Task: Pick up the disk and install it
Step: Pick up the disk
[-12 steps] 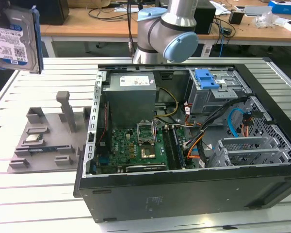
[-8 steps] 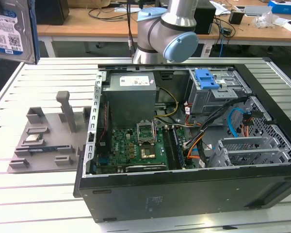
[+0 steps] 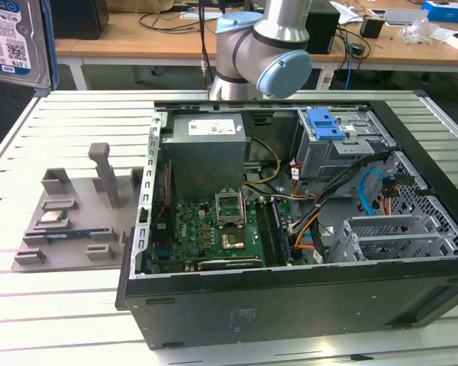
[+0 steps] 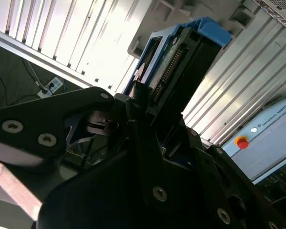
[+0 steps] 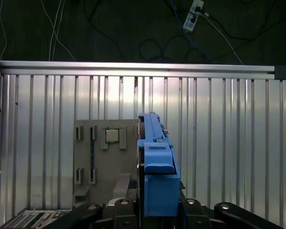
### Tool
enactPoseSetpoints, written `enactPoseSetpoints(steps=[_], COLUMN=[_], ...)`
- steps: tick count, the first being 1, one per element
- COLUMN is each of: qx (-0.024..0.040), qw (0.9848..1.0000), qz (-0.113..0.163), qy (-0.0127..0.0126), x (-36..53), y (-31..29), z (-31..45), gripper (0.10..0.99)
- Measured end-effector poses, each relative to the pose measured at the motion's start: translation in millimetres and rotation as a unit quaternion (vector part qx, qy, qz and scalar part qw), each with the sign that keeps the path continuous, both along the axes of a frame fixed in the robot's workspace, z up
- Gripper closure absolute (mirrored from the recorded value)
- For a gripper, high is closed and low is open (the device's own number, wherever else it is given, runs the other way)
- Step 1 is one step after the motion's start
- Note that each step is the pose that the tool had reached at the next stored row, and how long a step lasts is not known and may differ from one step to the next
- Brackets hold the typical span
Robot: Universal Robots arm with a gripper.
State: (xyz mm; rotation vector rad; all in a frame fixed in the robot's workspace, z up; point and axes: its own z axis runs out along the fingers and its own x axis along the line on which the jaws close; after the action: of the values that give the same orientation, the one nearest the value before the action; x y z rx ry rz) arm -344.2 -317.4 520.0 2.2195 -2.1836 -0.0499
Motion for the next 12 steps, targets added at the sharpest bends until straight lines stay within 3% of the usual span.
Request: enactPoseSetpoints(steps=[4, 12], qx=[0.0, 0.0], qw=[1.0, 1.0], qz=[0.0, 0.0], qy=[0.0, 0.0001], x=[8.8, 40.4], y=[0.0, 0.0], z=[0.0, 0.0], gripper=[0.722, 0.722])
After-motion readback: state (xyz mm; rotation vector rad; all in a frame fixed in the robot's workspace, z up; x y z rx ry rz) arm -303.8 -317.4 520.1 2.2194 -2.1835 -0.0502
